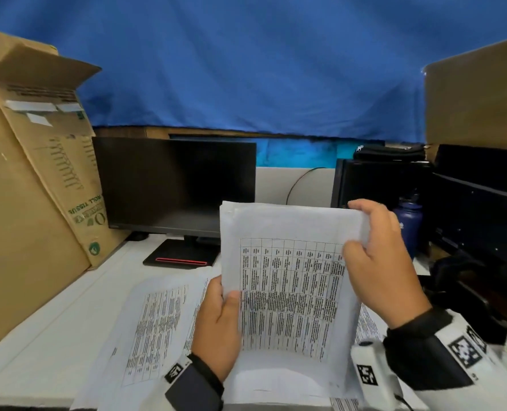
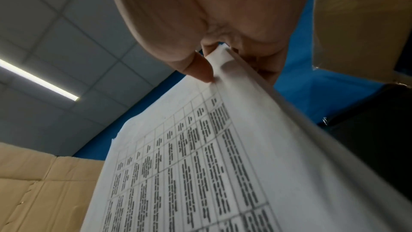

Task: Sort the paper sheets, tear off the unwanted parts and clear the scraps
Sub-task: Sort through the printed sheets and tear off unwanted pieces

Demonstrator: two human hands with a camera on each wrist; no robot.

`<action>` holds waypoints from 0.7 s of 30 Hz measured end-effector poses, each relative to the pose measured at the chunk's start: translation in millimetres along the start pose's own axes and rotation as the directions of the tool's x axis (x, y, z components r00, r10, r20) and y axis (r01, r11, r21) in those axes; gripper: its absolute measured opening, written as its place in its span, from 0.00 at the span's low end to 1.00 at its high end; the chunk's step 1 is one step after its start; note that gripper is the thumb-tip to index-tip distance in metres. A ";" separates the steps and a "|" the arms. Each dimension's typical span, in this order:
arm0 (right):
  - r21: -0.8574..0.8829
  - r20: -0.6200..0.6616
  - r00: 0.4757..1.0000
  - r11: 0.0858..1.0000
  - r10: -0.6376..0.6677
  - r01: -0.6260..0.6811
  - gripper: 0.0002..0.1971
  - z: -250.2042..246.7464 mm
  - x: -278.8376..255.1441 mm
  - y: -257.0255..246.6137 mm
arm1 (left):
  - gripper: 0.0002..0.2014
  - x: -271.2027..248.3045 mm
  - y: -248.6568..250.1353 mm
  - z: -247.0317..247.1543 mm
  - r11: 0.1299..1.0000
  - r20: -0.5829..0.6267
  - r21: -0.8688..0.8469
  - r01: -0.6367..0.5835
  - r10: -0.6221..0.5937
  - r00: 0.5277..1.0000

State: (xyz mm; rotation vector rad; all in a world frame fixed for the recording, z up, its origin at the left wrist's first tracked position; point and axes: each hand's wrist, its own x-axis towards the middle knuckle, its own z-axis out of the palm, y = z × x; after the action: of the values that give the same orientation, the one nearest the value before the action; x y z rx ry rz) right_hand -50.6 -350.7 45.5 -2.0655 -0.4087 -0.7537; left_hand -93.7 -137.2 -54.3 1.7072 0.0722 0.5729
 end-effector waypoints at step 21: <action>0.328 0.193 0.844 0.778 0.500 -0.536 0.13 71.0 -70.7 58.8 | 0.10 -17.6 -61.2 -2.0 0.886 0.125 -0.090 0.456 -0.444 0.887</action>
State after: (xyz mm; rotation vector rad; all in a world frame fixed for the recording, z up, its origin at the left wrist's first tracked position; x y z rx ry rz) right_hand -47.3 -325.8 -68.0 -1.7298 -0.0100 -0.2154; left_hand -93.9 -127.7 -117.3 1.5327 0.3486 0.1379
